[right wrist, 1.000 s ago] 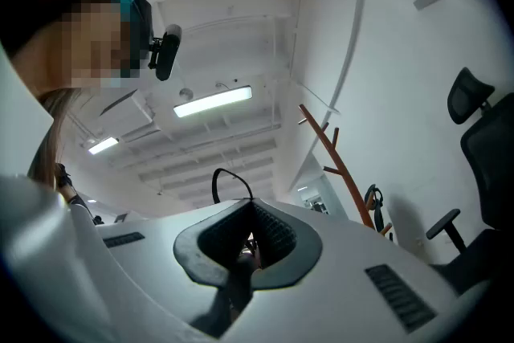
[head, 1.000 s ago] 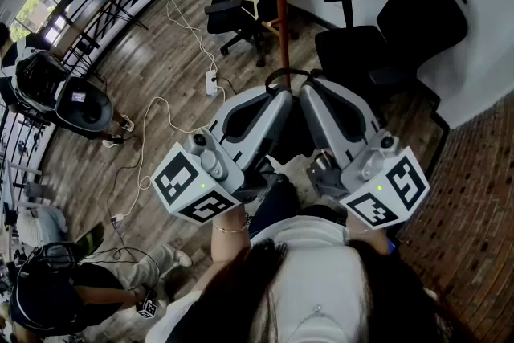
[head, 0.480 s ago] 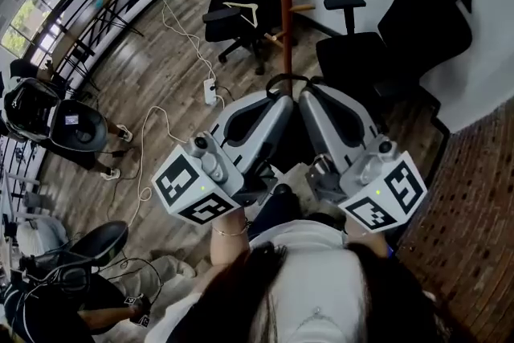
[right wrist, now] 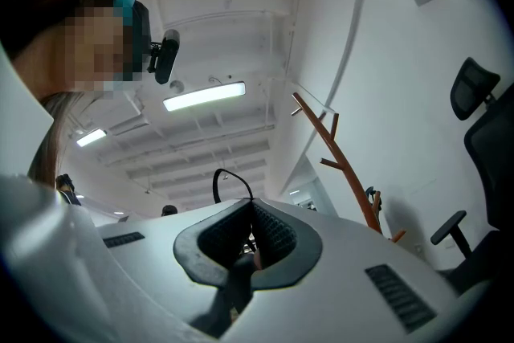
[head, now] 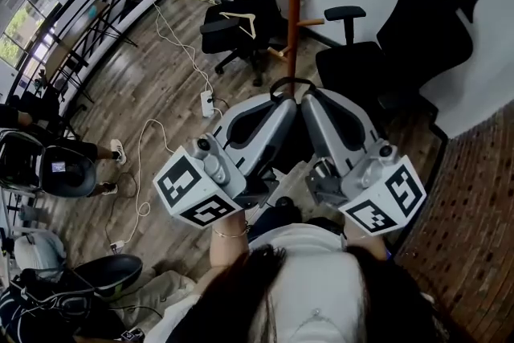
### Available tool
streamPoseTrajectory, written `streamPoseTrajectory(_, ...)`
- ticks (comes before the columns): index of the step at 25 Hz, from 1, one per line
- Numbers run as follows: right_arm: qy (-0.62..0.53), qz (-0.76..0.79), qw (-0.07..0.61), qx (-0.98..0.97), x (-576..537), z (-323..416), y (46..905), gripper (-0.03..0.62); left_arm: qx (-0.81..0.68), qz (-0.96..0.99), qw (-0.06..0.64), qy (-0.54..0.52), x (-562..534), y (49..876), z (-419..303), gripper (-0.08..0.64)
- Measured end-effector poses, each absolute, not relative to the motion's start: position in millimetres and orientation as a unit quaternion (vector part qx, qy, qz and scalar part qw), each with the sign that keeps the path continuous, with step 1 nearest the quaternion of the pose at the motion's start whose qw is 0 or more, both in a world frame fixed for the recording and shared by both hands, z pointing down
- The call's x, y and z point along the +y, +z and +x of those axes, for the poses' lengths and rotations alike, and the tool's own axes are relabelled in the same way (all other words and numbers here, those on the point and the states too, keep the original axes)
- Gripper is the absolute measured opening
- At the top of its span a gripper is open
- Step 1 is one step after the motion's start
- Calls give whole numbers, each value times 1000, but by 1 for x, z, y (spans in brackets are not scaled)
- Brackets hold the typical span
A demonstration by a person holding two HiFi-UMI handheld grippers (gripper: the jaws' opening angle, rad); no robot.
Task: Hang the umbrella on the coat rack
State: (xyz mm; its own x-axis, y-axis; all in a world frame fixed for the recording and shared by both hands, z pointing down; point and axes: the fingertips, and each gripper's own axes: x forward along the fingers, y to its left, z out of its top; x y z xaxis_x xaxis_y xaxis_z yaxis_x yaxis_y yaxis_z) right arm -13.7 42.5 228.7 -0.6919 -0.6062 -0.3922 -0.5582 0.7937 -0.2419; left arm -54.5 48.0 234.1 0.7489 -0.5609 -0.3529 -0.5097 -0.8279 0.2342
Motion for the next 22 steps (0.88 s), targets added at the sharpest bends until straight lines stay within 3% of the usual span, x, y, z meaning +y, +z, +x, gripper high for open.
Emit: streamPoseTrajectory(22, -43, -363, 238, 900, 0, -49, 224, 35, -245, 942, 77, -217, 1, 230, -92, 8)
